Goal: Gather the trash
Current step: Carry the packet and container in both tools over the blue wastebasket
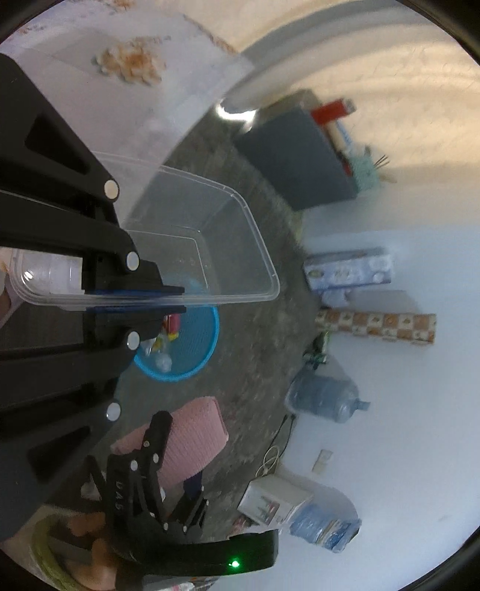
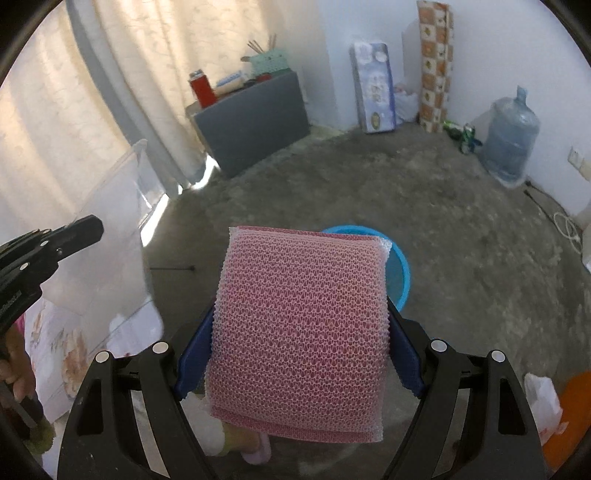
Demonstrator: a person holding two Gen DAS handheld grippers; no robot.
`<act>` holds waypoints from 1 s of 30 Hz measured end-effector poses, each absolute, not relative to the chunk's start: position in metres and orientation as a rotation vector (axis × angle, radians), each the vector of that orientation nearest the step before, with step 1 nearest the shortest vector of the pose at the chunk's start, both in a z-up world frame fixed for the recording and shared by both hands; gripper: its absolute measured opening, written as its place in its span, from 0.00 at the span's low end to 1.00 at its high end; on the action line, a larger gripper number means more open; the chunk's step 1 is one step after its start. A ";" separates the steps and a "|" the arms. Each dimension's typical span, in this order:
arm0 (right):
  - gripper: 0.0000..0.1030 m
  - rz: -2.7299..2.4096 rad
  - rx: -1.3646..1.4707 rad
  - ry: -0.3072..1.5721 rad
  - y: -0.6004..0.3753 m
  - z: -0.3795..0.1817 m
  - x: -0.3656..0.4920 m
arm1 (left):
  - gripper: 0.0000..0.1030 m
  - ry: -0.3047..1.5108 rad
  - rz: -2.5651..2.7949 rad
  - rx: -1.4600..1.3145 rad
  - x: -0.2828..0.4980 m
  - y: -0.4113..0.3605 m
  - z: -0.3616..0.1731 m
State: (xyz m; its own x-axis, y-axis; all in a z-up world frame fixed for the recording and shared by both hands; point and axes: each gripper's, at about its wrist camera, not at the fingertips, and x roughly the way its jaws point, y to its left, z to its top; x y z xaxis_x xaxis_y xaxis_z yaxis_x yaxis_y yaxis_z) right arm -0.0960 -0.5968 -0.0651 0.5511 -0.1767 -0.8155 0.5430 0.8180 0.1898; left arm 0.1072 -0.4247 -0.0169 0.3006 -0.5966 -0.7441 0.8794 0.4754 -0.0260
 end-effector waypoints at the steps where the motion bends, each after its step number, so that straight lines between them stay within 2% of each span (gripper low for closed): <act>1: 0.75 -0.447 0.470 0.897 -0.603 -0.069 -0.095 | 0.03 0.794 -1.035 0.429 0.108 -0.434 -0.021; 11: 0.75 -0.488 0.531 0.923 -0.642 -0.093 -0.100 | 0.03 1.027 -1.097 0.424 0.138 -0.525 -0.083; 24: 0.76 -0.525 0.690 1.006 -0.705 -0.163 -0.058 | 0.06 1.221 -1.036 0.432 0.186 -0.605 -0.160; 25: 0.77 -0.531 0.702 1.003 -0.710 -0.167 -0.055 | 0.13 1.225 -1.024 0.424 0.190 -0.607 -0.164; 26: 0.78 -0.532 0.708 0.999 -0.715 -0.171 -0.051 | 0.28 1.227 -1.008 0.415 0.194 -0.607 -0.166; 28: 0.79 -0.546 0.711 0.995 -0.723 -0.179 -0.043 | 0.48 1.218 -0.968 0.396 0.203 -0.608 -0.170; 30: 0.80 -0.553 0.728 0.995 -0.729 -0.188 -0.040 | 0.50 1.195 -0.946 0.382 0.208 -0.604 -0.168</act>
State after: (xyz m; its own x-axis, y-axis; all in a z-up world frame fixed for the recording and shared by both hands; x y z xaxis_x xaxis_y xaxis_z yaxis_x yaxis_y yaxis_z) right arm -0.0395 -0.7287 -0.1878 0.4451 -0.0890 -0.8911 0.7094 0.6423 0.2902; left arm 0.2079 -0.6041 -0.1678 0.0583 -0.4172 -0.9070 0.7868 0.5783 -0.2155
